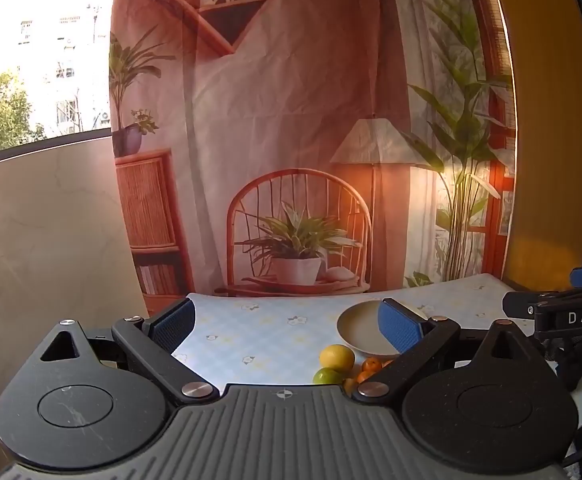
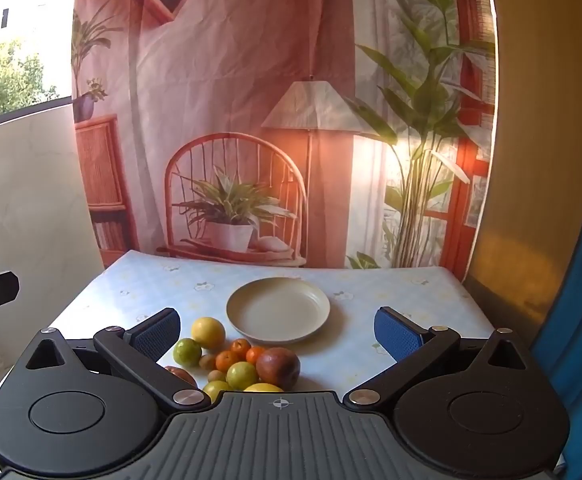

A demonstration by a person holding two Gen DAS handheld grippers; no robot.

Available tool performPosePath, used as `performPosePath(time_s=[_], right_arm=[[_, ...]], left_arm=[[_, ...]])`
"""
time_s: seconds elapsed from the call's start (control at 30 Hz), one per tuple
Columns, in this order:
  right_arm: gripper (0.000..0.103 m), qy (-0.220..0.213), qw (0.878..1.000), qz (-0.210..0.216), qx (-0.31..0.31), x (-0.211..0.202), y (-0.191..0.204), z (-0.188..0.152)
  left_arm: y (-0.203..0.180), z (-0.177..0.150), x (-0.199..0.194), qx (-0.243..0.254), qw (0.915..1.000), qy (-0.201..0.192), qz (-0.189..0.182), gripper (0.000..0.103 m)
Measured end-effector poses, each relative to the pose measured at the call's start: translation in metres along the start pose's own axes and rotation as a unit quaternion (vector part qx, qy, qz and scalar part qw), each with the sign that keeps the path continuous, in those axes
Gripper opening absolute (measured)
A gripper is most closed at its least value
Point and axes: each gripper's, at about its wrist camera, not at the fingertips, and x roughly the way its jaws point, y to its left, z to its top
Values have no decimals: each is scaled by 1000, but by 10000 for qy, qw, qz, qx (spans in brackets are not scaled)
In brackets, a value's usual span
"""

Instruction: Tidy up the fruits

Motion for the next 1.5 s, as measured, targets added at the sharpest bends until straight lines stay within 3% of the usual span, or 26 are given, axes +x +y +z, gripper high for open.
performPosePath(time_s=[1.5], right_arm=[[103,-101,9999,-28,-32,-6,-1,1]], left_arm=[[-1,4,-9,-23,10000,-28,18,99]])
